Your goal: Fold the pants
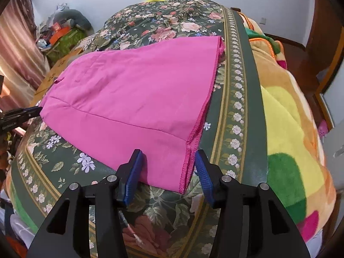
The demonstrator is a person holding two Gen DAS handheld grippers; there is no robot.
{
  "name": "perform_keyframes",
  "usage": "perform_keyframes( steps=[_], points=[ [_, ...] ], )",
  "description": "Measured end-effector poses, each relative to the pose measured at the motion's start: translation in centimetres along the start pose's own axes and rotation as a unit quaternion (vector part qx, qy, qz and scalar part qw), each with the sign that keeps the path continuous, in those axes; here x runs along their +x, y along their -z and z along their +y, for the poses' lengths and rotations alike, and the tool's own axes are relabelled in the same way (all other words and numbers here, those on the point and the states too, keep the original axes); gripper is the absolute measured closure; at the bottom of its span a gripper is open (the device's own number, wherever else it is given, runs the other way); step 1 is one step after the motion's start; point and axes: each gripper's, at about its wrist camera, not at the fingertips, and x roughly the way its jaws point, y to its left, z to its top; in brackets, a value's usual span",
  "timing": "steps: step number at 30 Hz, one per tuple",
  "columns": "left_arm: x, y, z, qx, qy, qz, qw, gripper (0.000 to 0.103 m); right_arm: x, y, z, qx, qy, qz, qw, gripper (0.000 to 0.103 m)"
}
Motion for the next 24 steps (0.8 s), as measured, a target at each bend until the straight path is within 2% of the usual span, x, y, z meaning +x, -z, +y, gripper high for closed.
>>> perform_keyframes(
  steps=[4,6,8,9,11,16,22,24],
  points=[
    [-1.2,-1.2,0.6,0.000,-0.006,-0.015,0.9999,0.083,-0.9,-1.2,-0.3,-0.002,0.009,-0.015,1.000,0.056],
    [-1.6,-2.2,1.1,-0.010,-0.003,-0.025,0.9996,0.074,-1.2,-2.1,-0.8,0.005,0.008,-0.024,1.000,0.055],
    [-1.9,-3.9,1.8,-0.021,-0.015,-0.043,0.9987,0.040,-1.5,-3.3,-1.4,0.010,0.013,-0.039,0.999,0.055],
    [-2.0,-4.5,1.9,-0.025,-0.021,-0.053,0.9980,0.036,-1.6,-4.0,-1.7,0.012,0.015,-0.046,0.999,0.055],
    [-2.0,-6.1,2.3,-0.030,-0.032,-0.073,0.9964,0.034,-1.6,-5.4,-2.4,0.018,0.015,-0.059,0.998,0.055],
    [0.3,-10.0,3.2,-0.041,-0.030,-0.070,0.9963,0.034,-0.3,-8.7,-4.1,0.025,0.029,-0.073,0.997,0.055],
    [4.6,-13.0,3.5,-0.043,-0.014,-0.044,0.9980,0.034,3.1,-12.2,-6.3,0.032,0.026,-0.066,0.997,0.055],
    [6.6,-13.6,3.9,-0.066,0.017,-0.016,0.9976,0.034,4.4,-13.1,-6.9,0.035,0.026,-0.064,0.997,0.055]
  ],
)
